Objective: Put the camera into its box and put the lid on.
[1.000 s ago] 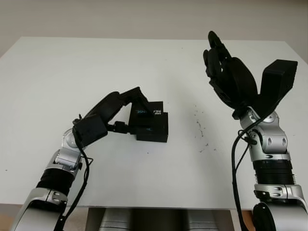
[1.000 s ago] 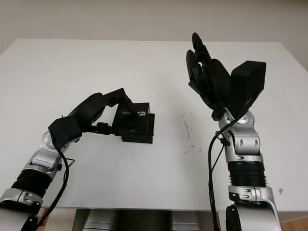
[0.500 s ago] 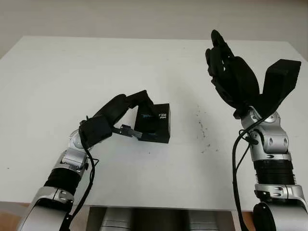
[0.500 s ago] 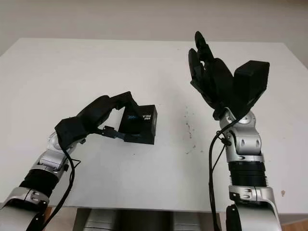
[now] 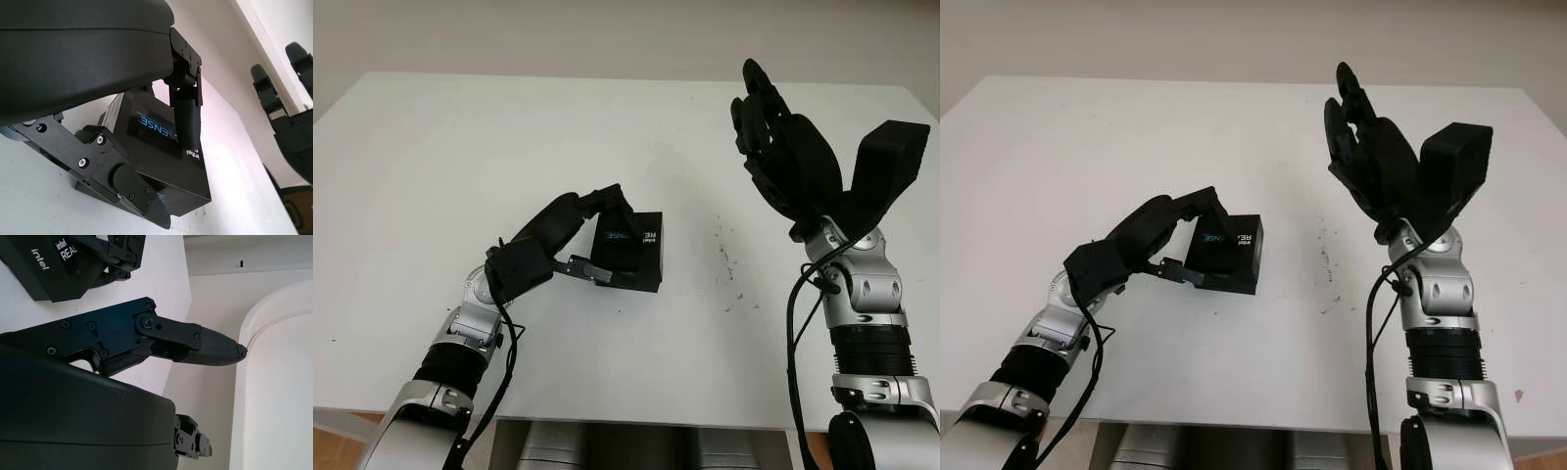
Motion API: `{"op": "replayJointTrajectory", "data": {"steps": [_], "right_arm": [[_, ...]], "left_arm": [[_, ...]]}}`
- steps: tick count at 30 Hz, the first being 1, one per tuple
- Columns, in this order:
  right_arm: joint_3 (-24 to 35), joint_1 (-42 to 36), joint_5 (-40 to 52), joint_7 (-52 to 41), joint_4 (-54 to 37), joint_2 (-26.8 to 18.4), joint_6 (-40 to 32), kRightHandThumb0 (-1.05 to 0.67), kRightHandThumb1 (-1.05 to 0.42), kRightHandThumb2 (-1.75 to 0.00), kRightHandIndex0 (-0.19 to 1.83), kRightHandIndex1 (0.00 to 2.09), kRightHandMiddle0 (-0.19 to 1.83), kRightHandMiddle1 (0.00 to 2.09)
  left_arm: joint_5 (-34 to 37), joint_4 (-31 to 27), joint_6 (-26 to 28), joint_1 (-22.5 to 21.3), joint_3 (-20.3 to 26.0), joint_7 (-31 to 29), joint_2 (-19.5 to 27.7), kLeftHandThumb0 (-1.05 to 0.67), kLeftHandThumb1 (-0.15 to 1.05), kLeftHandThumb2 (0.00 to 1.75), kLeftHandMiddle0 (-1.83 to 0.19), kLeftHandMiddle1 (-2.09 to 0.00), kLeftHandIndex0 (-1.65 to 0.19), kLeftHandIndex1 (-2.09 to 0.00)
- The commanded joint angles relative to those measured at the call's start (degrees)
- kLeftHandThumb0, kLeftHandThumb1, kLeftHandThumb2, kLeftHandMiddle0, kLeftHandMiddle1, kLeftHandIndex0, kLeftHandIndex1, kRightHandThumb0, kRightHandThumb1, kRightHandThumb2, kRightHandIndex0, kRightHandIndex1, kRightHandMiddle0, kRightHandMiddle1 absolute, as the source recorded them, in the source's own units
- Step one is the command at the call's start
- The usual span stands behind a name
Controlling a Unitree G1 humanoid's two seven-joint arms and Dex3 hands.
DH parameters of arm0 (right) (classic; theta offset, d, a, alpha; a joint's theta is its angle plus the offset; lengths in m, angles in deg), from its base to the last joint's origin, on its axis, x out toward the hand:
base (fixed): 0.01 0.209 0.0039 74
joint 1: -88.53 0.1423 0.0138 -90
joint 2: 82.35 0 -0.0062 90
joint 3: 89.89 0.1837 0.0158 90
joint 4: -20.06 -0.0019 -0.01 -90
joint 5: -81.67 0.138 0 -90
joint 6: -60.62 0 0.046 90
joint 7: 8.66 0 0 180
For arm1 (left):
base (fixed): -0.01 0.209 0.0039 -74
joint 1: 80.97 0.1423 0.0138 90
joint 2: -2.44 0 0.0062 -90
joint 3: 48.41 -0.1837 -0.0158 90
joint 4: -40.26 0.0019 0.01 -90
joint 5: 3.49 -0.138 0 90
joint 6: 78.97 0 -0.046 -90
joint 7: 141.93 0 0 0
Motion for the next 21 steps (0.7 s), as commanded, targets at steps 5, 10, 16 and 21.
{"op": "replayJointTrajectory", "data": {"steps": [5,10,16,21], "right_arm": [[-0.57,0.04,-0.66,-0.37,-0.06,-0.25,0.9,-0.71,-1.05,-0.65,-0.19,0.0,-0.19,0.03],[-0.74,0.04,-0.82,-0.29,0.43,0.05,1.51,-0.71,-1.05,-0.66,-0.19,0.0,-0.19,0.03],[-0.56,-0.25,-0.7,0.1,0.05,0.19,1.46,-0.71,-1.05,-0.66,-0.19,0.01,-0.18,0.04],[-0.39,-0.47,-0.45,-0.06,-0.17,0.09,1.55,-0.7,-1.05,-0.66,-0.19,0.02,-0.18,0.04]], "left_arm": [[-2.22,-13.54,7.5,0.98,-1.95,0.17,-0.33,-0.15,0.95,0.06,-0.35,-1.54,-0.28,-1.52],[-3.59,-25.49,18.63,2.79,-3.04,-0.98,0.15,-0.12,0.95,0.05,-0.36,-1.5,-0.27,-1.5],[-7.64,-34.21,30.06,4.65,-3.99,-0.96,0.81,-0.1,0.94,0.05,-0.4,-1.46,-0.29,-1.48],[-7.56,-36.43,34.62,5.83,-3.63,-0.97,0.7,-0.08,0.95,0.06,-0.37,-1.44,-0.26,-1.47]]}}
